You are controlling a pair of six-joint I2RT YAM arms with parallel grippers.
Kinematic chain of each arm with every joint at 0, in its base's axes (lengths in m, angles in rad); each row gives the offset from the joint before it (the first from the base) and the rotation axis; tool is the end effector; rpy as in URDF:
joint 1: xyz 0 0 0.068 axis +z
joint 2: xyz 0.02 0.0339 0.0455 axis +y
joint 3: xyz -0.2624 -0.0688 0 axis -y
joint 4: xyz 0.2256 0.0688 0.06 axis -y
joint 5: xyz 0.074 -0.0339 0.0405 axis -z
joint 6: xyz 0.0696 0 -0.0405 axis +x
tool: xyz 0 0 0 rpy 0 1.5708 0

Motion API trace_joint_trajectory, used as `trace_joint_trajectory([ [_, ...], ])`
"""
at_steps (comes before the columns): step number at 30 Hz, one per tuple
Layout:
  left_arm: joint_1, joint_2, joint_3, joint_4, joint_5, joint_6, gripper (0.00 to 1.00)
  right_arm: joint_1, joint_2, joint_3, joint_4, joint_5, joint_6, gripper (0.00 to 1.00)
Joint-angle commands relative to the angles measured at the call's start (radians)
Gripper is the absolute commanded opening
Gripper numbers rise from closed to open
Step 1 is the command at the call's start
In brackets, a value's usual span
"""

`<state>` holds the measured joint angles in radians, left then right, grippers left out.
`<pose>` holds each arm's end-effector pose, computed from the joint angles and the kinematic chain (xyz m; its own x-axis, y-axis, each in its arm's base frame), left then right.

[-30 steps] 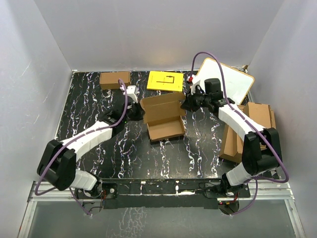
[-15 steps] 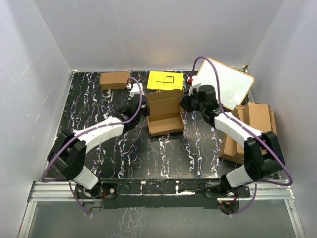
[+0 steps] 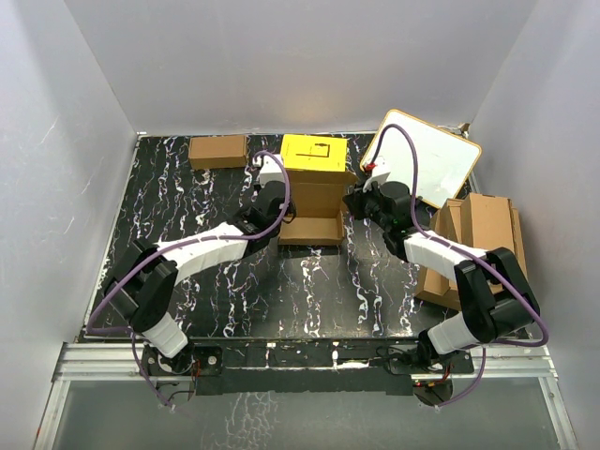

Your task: Fold the paper box

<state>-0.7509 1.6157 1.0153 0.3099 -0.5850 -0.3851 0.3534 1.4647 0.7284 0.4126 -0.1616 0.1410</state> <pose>0.3028 -0.2300 0.2599 -0.2625 -0.1834 -0.9473 0.0901 0.9728 -0.2133 0.3104 0.1264 0.2220 -0.3636 0.0137 -0.9315 -0.4379 0.8800 0.1839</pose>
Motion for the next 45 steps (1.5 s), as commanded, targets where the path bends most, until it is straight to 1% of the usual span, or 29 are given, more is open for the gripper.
trace_joint_trajectory([
  [1,-0.059,-0.009,-0.02,0.176,0.03,0.028,0.0,0.035,-0.048,-0.061,0.291,-0.061,0.055,0.08],
  [6,-0.078,-0.004,-0.073,0.246,0.024,0.043,0.0,0.037,-0.045,-0.116,0.378,-0.054,0.065,0.08],
  [15,-0.082,-0.029,-0.172,0.291,0.033,0.019,0.0,0.039,-0.044,-0.122,0.379,-0.024,0.113,0.08],
  [21,-0.089,-0.038,-0.205,0.3,0.028,-0.008,0.0,0.044,-0.062,-0.142,0.347,-0.037,0.123,0.09],
  [29,-0.128,-0.02,-0.189,0.289,-0.025,-0.017,0.0,0.059,-0.098,-0.164,0.278,-0.05,0.101,0.09],
  [38,-0.152,-0.049,-0.254,0.301,-0.063,-0.036,0.0,0.062,-0.134,-0.17,0.188,-0.047,0.082,0.1],
  [45,-0.166,-0.052,-0.272,0.318,-0.075,-0.037,0.0,0.066,-0.152,-0.173,0.124,-0.046,0.075,0.12],
])
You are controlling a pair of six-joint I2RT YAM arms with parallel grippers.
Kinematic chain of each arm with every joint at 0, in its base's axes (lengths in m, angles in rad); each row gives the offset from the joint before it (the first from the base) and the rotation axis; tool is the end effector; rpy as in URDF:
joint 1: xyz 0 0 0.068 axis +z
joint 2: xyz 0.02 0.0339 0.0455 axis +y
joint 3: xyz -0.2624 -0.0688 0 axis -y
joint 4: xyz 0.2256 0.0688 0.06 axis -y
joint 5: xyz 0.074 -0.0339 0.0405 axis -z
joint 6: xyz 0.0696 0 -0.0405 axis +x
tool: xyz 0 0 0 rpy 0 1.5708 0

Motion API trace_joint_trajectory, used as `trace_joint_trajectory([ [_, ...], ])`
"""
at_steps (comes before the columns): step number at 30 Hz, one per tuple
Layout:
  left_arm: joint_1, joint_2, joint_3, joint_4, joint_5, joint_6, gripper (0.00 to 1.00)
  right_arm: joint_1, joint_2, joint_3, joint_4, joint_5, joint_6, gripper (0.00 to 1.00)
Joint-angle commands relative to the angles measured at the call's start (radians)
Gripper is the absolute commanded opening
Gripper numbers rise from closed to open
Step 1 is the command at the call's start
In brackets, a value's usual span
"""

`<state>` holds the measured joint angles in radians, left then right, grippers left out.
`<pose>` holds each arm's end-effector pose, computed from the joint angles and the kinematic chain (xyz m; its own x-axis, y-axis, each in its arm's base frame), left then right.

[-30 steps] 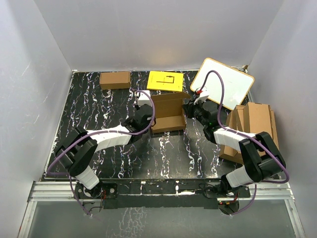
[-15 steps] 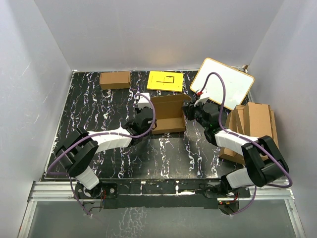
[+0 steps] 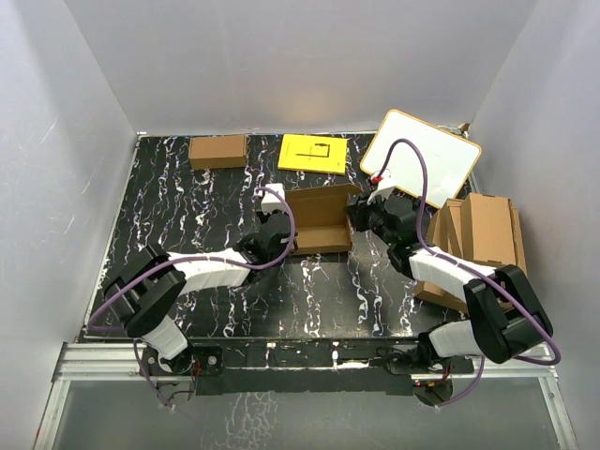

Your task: Fold the paper box

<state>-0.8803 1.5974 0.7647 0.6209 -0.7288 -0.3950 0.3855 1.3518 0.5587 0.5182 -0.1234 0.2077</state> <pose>0.2563 -0.2374 0.2228 -0.1853 -0.2264 -0.9562 0.0965 0.9642 -0.2470 0.2764 0.1214 0.2121 -0.3457 0.0806 -0.9349 -0.4207 0.8773 0.2312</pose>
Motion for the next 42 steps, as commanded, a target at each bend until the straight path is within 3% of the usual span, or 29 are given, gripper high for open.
trace_joint_trajectory([
  [1,-0.039,-0.034,-0.023,0.007,0.066,-0.026,0.0,0.036,-0.042,-0.005,0.01,-0.083,0.006,0.13],
  [42,-0.093,-0.052,-0.055,-0.041,0.052,-0.045,0.03,0.036,-0.157,-0.018,-0.318,-0.046,-0.157,0.13],
])
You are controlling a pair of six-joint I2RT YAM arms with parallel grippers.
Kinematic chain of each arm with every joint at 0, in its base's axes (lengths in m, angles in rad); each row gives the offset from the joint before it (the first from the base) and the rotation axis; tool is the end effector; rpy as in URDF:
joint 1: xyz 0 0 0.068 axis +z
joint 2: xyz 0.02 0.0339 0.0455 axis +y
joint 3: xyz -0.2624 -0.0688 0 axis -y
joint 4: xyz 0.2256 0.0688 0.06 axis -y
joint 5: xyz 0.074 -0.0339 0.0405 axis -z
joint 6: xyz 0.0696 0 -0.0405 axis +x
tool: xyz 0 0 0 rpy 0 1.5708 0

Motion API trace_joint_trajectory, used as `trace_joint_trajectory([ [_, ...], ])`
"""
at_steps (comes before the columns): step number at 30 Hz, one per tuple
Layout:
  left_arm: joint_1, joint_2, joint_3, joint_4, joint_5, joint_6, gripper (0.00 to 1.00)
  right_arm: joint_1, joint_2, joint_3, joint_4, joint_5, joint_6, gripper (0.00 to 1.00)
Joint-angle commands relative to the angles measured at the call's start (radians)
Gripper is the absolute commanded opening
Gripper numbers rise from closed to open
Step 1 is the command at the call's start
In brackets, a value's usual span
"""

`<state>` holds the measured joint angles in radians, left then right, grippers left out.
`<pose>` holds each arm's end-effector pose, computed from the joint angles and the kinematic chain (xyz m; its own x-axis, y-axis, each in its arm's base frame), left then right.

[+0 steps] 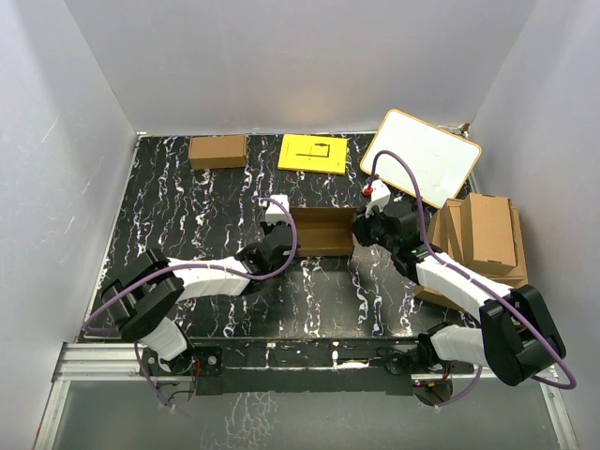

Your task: Fold the paper box

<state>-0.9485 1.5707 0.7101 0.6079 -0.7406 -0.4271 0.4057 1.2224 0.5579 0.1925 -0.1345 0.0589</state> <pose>0.2328 -0.2440 0.2126 -0.2233 -0.2132 -0.9511 0.1389 0.9589 -0.2475 0.2466 0.1161 0.2032 -0.4465 -0.1283 -0.8855 -0.4754 0.8725 0.1133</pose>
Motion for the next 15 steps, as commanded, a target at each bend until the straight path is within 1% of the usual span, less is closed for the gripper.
trace_joint_trajectory([
  [1,-0.026,-0.027,-0.002,-0.031,0.064,-0.016,0.05,0.016,-0.028,-0.02,0.005,-0.033,-0.008,0.13],
  [3,-0.027,-0.035,-0.005,-0.036,0.066,-0.023,0.09,0.015,-0.029,-0.023,0.005,-0.017,-0.006,0.13],
  [10,-0.027,-0.09,-0.019,-0.067,0.087,-0.035,0.16,0.015,-0.015,-0.027,0.016,0.01,-0.004,0.13],
  [15,-0.028,-0.175,-0.048,-0.111,0.128,-0.049,0.25,0.016,-0.018,-0.029,0.027,0.019,-0.006,0.13],
])
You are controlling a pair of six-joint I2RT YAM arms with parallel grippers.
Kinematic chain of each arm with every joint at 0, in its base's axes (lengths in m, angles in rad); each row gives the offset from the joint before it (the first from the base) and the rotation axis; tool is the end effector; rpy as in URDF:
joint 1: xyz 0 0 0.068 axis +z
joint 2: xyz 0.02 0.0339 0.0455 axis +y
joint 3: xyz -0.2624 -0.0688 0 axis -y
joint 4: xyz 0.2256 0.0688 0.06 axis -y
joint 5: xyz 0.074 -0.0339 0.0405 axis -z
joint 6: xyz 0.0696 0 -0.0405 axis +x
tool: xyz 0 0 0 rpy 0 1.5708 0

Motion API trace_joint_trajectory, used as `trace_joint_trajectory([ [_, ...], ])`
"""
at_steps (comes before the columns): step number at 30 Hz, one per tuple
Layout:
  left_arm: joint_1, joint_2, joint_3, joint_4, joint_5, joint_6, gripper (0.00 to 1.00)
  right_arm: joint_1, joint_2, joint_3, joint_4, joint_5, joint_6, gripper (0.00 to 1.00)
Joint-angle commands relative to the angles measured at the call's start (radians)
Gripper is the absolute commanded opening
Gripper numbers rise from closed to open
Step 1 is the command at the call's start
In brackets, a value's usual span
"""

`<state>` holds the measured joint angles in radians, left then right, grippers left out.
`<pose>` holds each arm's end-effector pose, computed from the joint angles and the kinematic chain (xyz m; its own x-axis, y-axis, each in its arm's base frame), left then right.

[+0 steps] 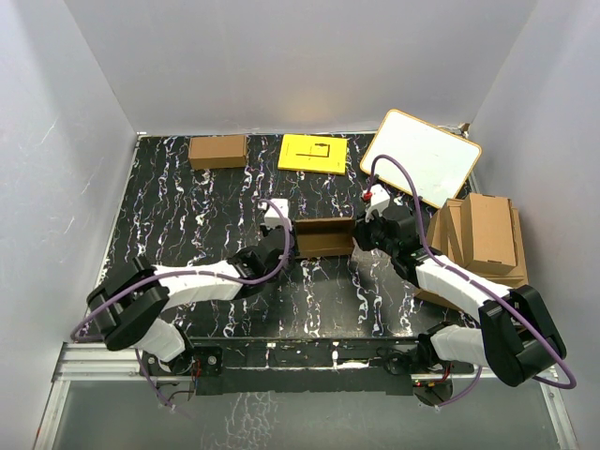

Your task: Fold the paper box

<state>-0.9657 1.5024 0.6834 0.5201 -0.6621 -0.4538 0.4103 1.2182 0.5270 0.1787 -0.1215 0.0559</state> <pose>0.2190 -0.2414 0.2135 -0.2884 -0.1908 -0.9383 0.2092 0.9437 -0.2562 0.2407 0.1139 0.1920 -0.4765 -0.1468 -0.8668 -0.4669 0.8777 0.1080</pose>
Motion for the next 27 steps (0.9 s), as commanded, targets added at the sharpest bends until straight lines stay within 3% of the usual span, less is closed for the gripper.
trace_joint_trajectory([
  [1,-0.011,-0.126,-0.03,-0.038,0.066,-0.024,0.28,0.012,-0.013,0.002,0.042,0.006,-0.003,0.13],
  [9,-0.01,-0.35,-0.156,-0.108,0.244,-0.008,0.56,0.012,-0.01,-0.001,0.048,0.005,-0.007,0.13],
  [18,0.0,-0.616,-0.1,-0.299,0.345,0.017,0.71,0.011,-0.007,-0.001,0.049,-0.016,-0.018,0.13],
  [20,0.04,-0.615,-0.024,-0.379,0.377,-0.008,0.71,0.009,-0.008,-0.004,0.049,-0.023,-0.027,0.13],
  [23,0.187,-0.55,0.066,-0.425,0.608,-0.089,0.7,0.007,-0.008,-0.002,0.049,-0.035,-0.034,0.14],
  [27,0.351,-0.424,0.13,-0.395,0.808,-0.151,0.56,0.0,-0.007,-0.005,0.052,-0.051,-0.041,0.15],
])
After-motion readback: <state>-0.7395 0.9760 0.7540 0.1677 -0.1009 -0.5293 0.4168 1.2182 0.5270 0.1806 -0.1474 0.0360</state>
